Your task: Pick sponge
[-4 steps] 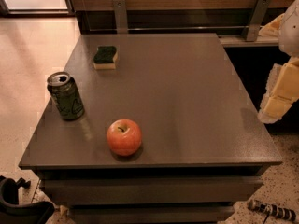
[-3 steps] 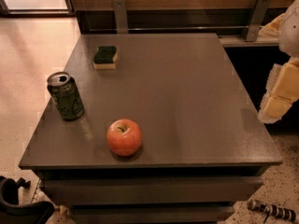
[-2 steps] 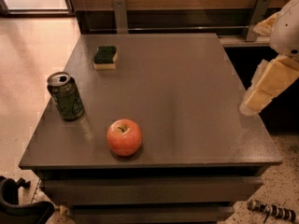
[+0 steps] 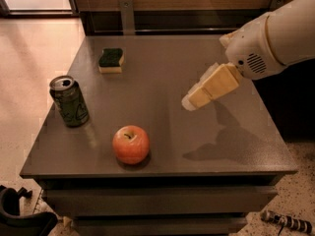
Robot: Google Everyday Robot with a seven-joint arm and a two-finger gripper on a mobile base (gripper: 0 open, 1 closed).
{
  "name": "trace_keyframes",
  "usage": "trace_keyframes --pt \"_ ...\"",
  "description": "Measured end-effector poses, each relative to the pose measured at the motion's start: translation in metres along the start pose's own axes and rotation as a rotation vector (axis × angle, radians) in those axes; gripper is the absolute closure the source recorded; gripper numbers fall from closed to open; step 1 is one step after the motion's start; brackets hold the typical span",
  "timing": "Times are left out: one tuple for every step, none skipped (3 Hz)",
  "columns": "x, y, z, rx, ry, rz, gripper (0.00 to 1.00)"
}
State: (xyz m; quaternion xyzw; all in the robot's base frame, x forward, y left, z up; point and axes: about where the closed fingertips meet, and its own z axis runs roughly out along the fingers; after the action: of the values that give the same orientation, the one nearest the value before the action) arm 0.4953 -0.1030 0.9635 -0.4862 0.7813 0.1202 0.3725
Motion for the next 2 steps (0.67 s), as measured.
trace_keyframes --pt "-0.039 0.012 0.052 0.004 -0.179 0.105 0.0" --pt "-0.068 -0.006 0.073 0.078 -0.265 0.155 0.0"
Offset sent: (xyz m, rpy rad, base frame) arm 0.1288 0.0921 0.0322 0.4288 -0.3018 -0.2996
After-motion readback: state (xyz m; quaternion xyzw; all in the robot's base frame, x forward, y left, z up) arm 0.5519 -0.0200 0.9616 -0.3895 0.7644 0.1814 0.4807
